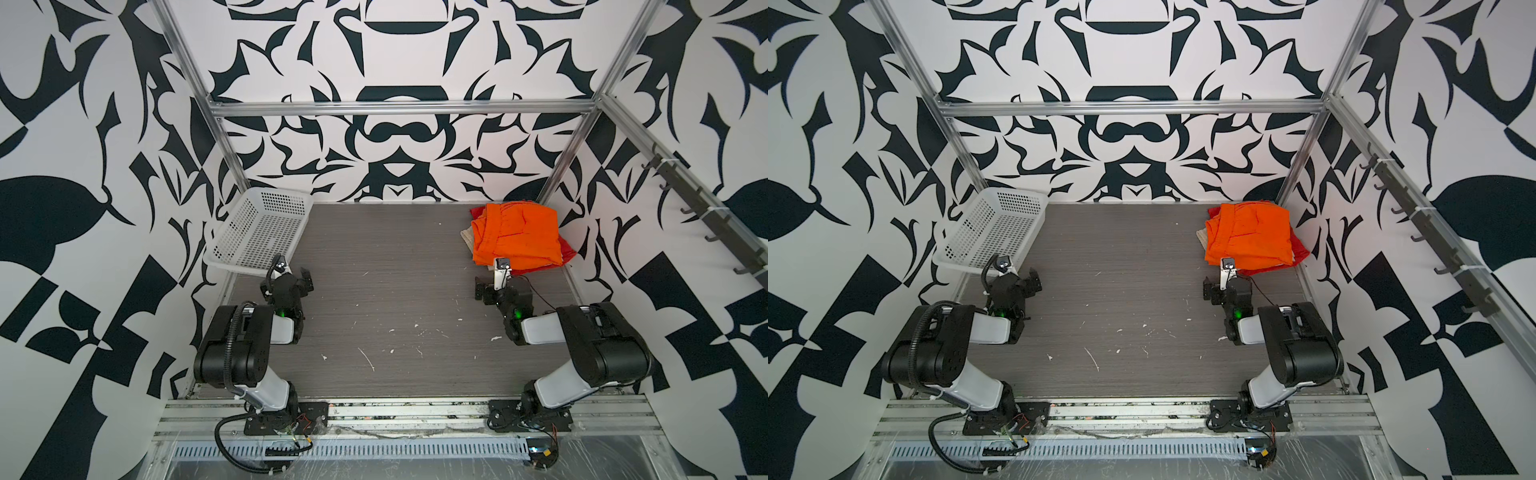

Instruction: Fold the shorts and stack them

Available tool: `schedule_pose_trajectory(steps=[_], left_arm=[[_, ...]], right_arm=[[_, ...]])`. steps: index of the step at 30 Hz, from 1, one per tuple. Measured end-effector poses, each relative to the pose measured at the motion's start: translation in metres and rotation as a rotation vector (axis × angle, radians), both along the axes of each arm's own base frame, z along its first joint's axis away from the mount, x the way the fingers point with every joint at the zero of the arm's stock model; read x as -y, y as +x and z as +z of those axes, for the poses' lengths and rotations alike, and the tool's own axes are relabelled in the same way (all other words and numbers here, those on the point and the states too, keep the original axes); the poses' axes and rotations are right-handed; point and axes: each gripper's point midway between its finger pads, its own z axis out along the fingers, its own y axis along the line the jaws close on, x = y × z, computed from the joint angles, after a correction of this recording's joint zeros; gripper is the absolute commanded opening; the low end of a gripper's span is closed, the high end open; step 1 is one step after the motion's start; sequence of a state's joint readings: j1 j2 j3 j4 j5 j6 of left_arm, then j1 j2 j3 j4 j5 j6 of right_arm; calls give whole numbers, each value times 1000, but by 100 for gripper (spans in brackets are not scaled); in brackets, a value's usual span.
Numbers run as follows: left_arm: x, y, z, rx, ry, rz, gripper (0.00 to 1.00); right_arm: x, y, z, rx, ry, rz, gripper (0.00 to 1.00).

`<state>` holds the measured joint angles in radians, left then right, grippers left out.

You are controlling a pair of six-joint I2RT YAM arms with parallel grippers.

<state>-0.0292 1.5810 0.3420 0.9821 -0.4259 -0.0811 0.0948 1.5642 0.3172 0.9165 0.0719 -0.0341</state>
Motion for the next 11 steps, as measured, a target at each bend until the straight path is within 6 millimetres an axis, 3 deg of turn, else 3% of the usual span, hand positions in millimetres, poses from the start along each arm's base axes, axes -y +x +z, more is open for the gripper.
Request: schedule_pose_trajectory(steps=[11], left_arm=[[-9,-1,-5,-15,-43,7,99]], right_arm=[[0,0,0,0,0,0,100]])
